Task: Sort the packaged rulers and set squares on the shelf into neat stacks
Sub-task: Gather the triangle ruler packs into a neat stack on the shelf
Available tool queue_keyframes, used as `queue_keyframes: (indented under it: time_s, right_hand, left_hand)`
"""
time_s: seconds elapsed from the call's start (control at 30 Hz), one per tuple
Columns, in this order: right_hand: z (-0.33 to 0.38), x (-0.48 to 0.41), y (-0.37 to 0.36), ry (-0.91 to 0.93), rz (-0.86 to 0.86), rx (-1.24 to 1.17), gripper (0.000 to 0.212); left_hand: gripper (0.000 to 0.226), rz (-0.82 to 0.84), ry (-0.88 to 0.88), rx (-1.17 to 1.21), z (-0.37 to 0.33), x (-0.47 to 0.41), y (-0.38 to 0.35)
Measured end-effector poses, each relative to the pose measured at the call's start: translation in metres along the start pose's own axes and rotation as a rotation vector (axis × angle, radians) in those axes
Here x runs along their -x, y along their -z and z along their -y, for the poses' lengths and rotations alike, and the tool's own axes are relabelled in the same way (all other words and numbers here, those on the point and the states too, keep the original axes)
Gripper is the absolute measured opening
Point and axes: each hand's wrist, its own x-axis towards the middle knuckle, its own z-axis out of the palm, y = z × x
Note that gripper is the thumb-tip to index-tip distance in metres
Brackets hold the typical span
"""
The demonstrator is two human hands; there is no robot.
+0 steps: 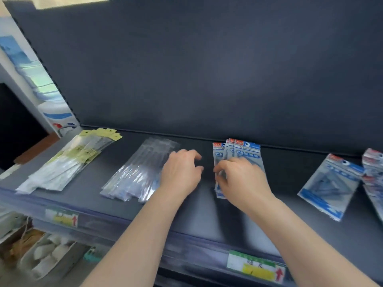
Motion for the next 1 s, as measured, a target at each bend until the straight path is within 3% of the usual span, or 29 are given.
queue_keyframes:
  time_s: [0.17, 0.27, 0.37, 0.47, 0.53, 0.63, 0.73, 0.8, 0.9, 1.0]
  right_hand:
    - [-0.063, 0.03, 0.009, -0.268, -0.052, 0.093, 0.029]
    - [-0.106, 0.056, 0.015, -0.465, 0.02, 0.177, 0.038]
    - [-0.137, 0.082, 0.016, -0.539, 0.099, 0.161, 0.04]
    - [-0.151, 0.098, 0.02, -0.475, 0.084, 0.029, 0.033]
    - [-0.158, 0.107, 0.031, -0.48, -0.021, 0.0, 0.029]
    - [-0.182, 0.125, 0.054, -0.653, -0.133, 0.142, 0.032]
    - [-0.211, 0.145, 0.07, -0.863, -0.01, 0.232, 0.043]
    - [-0.226, 0.155, 0.074, -0.935, 0.032, 0.156, 0.051]
    - [-0.239, 0.162, 0.079, -0.911, 0.034, 0.023, 0.054]
    - [-0.248, 0.159, 0.084, -0.838, -0.04, 0.092, 0.034]
  left_hand:
    - [0.034, 0.117, -0.238, 0.019, -0.067, -0.006, -0.034]
    - [0.036, 0.166, -0.361, 0.056, -0.106, -0.004, -0.048]
    - [0.039, 0.26, -0.412, 0.113, -0.137, -0.003, -0.059]
    - [0.042, 0.299, -0.42, 0.096, -0.164, 0.0, -0.073]
    - [0.048, 0.337, -0.413, 0.038, -0.187, 0.007, -0.083]
    - [0.063, 0.368, -0.395, -0.058, -0.218, 0.018, -0.097]
    - [0.073, 0.349, -0.374, -0.108, -0.238, 0.021, -0.108]
    - [0.074, 0.371, -0.339, -0.093, -0.245, 0.019, -0.111]
    - [0.073, 0.422, -0.254, -0.039, -0.252, 0.015, -0.111]
    - [0.072, 0.396, -0.232, -0.057, -0.258, 0.013, -0.11]
